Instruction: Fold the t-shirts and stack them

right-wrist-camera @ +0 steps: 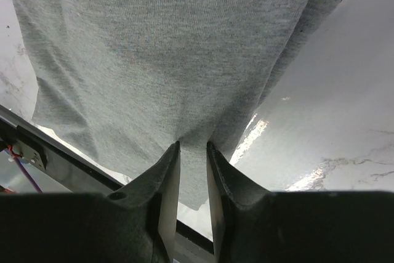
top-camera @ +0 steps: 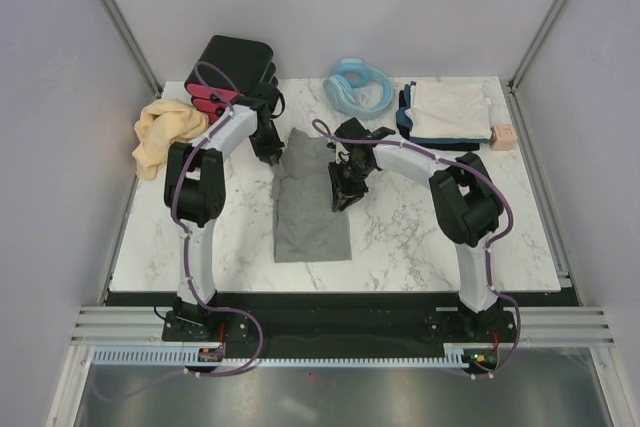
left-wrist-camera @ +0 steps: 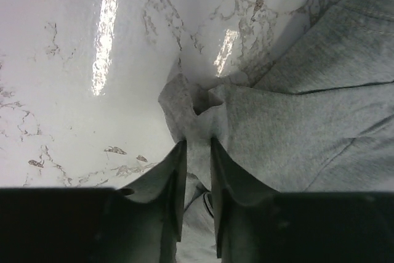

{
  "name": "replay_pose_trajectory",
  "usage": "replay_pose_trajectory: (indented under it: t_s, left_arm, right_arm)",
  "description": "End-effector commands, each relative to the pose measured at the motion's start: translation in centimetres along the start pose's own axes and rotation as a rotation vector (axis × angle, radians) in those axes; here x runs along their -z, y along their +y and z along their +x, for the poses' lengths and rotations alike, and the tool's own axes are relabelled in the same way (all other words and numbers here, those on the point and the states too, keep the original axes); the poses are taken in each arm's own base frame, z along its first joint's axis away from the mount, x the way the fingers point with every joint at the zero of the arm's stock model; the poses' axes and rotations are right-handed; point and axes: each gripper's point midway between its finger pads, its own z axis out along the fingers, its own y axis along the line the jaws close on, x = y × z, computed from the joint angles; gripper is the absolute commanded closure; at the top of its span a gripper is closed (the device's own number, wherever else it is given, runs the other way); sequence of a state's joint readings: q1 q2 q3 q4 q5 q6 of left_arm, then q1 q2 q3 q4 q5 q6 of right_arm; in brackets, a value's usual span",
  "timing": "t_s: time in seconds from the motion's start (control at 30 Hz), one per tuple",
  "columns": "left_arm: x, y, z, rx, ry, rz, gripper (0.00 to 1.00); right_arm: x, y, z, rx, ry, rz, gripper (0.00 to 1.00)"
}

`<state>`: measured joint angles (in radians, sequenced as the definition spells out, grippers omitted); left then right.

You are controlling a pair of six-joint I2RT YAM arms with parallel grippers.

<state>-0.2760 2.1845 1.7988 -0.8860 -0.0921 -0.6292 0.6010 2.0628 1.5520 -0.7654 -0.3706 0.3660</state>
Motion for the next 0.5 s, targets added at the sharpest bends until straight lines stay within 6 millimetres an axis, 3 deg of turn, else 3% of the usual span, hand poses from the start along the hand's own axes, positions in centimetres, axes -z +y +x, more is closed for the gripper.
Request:
replay_pose_trajectory:
  t_s: [0.0, 0.1, 0.47]
  left_arm:
    - [5.9, -1.5, -2.8, -0.018, -0.123, 0.114, 0.6]
    - [6.5, -0.8, -2.6, -0.021, -0.126, 0.096, 0.52]
    - [4.4, 0.3, -0.7, -0.033, -0.035, 0.032, 0.52]
  right_arm:
    - [-0.5, 0.7, -0.6, 0.006, -0.003, -0.034, 0.7]
    - [-0.7, 1.0, -0.8, 0.003, 0.0, -0.049, 0.71]
    - [-1.3, 1.1, -1.0, -0.015, 0.008, -0.059, 0.72]
